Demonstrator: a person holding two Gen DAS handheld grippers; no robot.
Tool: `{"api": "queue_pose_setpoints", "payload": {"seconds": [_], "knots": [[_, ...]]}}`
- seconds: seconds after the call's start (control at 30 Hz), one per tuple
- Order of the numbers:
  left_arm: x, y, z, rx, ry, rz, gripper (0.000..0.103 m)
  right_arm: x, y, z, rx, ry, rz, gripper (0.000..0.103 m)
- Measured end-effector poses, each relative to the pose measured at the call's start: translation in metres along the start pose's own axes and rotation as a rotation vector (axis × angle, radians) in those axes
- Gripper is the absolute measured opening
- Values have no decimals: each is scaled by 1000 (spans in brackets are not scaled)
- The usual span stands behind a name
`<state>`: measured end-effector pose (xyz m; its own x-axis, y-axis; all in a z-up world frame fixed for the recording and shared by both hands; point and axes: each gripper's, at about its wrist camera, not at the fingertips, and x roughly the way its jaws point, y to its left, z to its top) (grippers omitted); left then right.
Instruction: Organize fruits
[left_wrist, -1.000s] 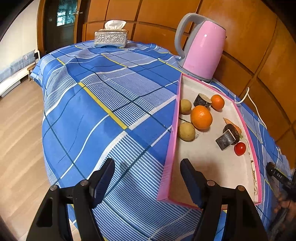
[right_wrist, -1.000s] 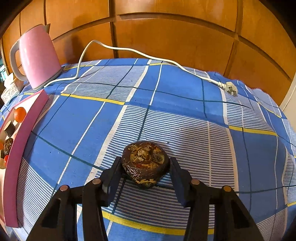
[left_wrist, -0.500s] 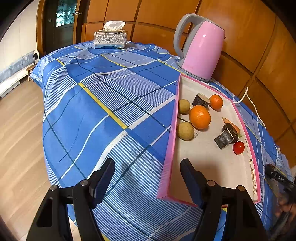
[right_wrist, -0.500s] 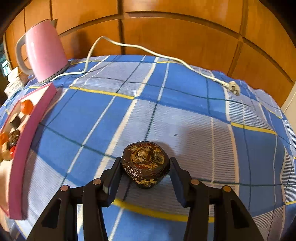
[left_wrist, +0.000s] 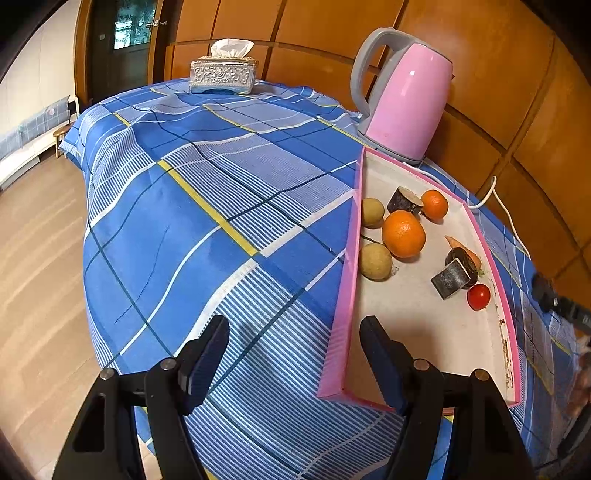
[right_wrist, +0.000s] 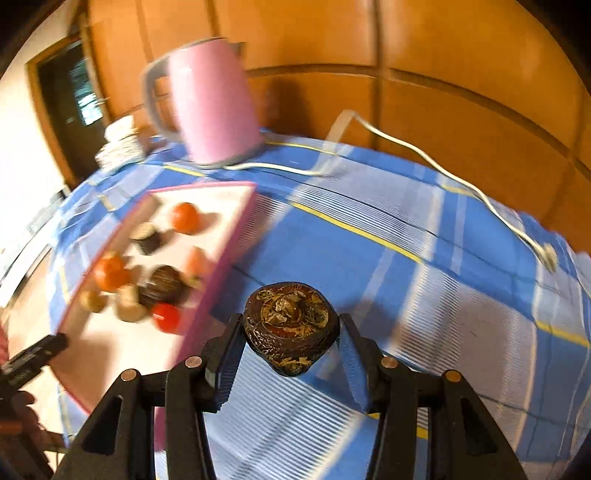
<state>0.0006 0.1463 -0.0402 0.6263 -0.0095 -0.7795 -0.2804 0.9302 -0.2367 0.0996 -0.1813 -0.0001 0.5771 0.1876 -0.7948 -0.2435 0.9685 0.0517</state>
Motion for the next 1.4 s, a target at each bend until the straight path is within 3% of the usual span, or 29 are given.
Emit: {"api": "queue_pose_setpoints", "payload": {"seconds": [0.27,0.47,0.7,1.4], "knots": [[4,4,0,-12,9,2,74,22,67,34,-124,11,113,51],[7,5,-2,-11,20,7,74,54,98,53,-148,45,120,51],[9,7,-2,-14,25,11,74,85,103,53,-146,92,80,53],[-1,-5,-1,19,3,9,74,46,93,23,-107,31,83,53]]}}
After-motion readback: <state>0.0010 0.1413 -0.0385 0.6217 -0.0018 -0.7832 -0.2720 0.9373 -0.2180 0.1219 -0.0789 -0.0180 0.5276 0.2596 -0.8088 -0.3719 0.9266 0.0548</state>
